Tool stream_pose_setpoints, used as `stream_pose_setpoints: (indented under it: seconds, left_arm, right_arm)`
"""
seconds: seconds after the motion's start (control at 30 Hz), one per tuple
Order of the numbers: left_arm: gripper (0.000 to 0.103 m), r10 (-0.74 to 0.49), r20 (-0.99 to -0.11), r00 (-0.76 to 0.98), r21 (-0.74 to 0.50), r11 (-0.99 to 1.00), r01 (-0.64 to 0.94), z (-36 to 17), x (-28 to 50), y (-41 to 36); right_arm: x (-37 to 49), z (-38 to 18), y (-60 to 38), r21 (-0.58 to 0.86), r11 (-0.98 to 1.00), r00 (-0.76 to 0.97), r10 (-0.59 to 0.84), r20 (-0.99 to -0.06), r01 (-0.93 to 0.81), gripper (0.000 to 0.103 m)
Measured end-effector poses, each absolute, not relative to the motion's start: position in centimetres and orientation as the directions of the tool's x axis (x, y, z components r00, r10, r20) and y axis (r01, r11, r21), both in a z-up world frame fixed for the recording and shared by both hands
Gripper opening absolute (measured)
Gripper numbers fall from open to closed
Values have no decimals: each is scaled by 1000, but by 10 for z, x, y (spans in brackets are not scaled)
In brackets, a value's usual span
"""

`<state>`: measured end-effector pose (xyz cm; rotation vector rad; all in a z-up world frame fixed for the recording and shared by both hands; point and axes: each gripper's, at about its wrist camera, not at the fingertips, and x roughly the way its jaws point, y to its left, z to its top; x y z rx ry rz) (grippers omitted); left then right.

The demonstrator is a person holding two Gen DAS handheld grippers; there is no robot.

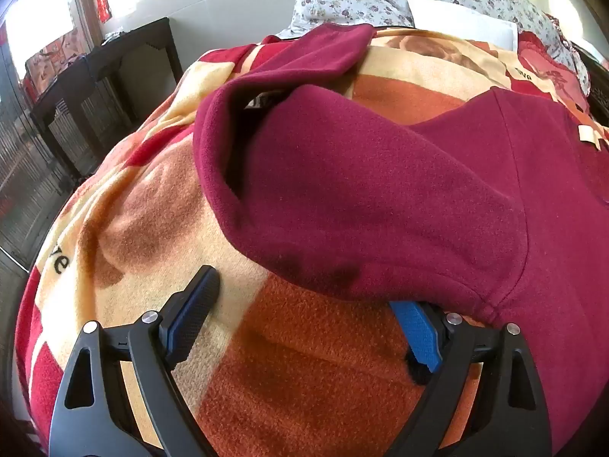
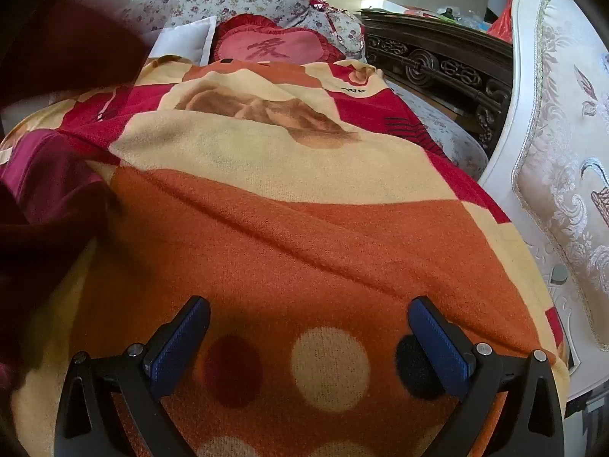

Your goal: Fold small clothes

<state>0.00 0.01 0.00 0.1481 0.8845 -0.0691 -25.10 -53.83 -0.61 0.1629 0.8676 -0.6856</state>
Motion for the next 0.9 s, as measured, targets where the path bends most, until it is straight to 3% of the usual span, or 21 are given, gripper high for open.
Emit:
stream_pose_setpoints:
  seconds: [0.63,0.9]
  left_arm:
    - [89,2,-773,634,118,983,140,33,-35,-10]
    - [89,-91,-766,637,42,981,191,59,-69,-30]
  right_arm:
    - [-250,-7,-537,-137,772,447,-492,-747,621,103]
    - [-243,-8,-533,-160,759,421,-509,-750,632,103]
